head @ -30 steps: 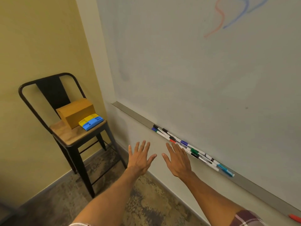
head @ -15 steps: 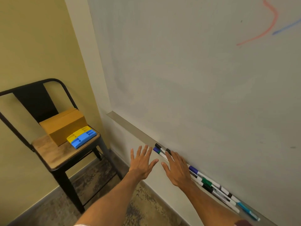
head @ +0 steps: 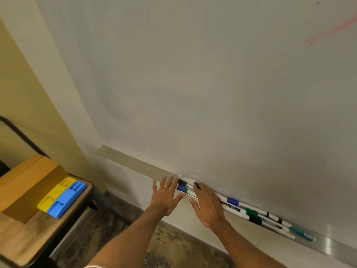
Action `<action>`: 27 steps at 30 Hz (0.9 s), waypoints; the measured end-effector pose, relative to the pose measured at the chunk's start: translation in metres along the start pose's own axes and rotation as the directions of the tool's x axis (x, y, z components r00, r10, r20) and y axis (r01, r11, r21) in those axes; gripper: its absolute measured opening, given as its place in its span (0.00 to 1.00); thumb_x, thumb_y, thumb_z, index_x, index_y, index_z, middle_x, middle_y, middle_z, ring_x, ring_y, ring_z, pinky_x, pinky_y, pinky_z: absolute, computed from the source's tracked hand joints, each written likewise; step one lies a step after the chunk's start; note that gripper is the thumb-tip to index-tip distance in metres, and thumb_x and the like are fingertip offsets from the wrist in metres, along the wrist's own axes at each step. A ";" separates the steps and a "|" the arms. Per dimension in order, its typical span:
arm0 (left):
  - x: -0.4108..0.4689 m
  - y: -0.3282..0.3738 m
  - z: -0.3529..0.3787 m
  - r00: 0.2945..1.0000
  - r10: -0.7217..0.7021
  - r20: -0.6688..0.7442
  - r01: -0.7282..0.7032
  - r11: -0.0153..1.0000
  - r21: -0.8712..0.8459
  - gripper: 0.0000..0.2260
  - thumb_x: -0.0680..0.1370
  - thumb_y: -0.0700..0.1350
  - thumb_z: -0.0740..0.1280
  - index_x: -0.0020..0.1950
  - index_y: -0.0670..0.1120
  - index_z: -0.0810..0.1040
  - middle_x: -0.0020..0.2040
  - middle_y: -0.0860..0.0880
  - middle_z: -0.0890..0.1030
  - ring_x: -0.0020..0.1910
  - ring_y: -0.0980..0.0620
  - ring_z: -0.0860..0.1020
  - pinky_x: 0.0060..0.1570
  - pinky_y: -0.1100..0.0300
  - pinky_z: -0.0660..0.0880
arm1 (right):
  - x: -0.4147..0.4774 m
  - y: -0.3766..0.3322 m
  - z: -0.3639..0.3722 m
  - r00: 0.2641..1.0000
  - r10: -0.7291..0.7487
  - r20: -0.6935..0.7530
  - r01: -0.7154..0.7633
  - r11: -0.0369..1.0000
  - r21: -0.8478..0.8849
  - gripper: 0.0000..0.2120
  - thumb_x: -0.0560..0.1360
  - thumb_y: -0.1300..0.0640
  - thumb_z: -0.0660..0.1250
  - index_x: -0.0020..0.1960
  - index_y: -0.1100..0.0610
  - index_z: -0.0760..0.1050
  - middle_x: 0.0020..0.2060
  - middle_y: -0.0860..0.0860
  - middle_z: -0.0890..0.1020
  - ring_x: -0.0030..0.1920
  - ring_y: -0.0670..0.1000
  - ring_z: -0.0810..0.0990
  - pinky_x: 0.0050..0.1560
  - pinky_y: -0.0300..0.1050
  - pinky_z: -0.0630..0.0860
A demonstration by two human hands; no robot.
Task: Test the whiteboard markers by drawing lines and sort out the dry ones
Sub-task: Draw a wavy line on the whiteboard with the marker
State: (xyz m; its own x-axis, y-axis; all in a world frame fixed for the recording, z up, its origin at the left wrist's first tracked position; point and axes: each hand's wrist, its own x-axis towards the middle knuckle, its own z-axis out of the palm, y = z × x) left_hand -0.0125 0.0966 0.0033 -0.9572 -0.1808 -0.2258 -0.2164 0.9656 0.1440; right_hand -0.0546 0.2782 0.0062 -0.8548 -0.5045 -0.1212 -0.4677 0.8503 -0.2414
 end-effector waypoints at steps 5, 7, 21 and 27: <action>0.017 -0.019 -0.001 0.991 0.121 0.057 -0.122 0.993 0.001 0.56 0.54 0.74 0.15 0.79 0.52 0.36 0.80 0.50 0.40 0.79 0.46 0.39 0.70 0.41 0.31 | -0.002 -0.024 0.016 0.990 0.137 -0.040 -0.138 0.990 -0.028 0.35 0.80 0.39 0.35 0.64 0.52 0.76 0.61 0.52 0.79 0.61 0.52 0.78 0.60 0.51 0.72; 0.022 -0.023 0.001 0.982 0.168 0.084 -0.168 0.986 0.002 0.56 0.54 0.74 0.15 0.79 0.53 0.36 0.80 0.50 0.40 0.79 0.46 0.39 0.71 0.41 0.31 | -0.004 -0.029 0.020 0.980 0.196 -0.022 -0.197 0.980 -0.033 0.35 0.80 0.39 0.35 0.65 0.53 0.75 0.62 0.52 0.78 0.62 0.52 0.77 0.62 0.51 0.70; 0.029 -0.051 0.012 0.942 0.318 0.111 -0.324 0.945 0.047 0.51 0.54 0.72 0.13 0.74 0.53 0.29 0.79 0.50 0.36 0.78 0.46 0.36 0.72 0.45 0.31 | 0.012 -0.075 0.041 0.953 0.293 -0.081 -0.294 0.956 -0.008 0.29 0.65 0.48 0.77 0.63 0.56 0.76 0.61 0.54 0.79 0.60 0.54 0.79 0.62 0.52 0.70; 0.030 -0.054 0.008 0.940 0.313 0.134 -0.327 0.939 0.107 0.35 0.76 0.67 0.33 0.79 0.52 0.36 0.79 0.50 0.36 0.78 0.46 0.36 0.72 0.46 0.31 | 0.036 -0.075 0.036 0.942 0.292 -0.165 -0.301 0.953 -0.031 0.22 0.78 0.61 0.64 0.71 0.54 0.65 0.67 0.52 0.69 0.67 0.52 0.66 0.67 0.45 0.63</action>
State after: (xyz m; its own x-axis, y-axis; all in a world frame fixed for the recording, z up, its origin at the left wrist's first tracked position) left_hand -0.0277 0.0409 -0.0193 -0.9420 0.1568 -0.2966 0.1308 0.9858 0.1056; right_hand -0.0422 0.1907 -0.0144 -0.9789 -0.2025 -0.0262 -0.1957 0.9670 -0.1633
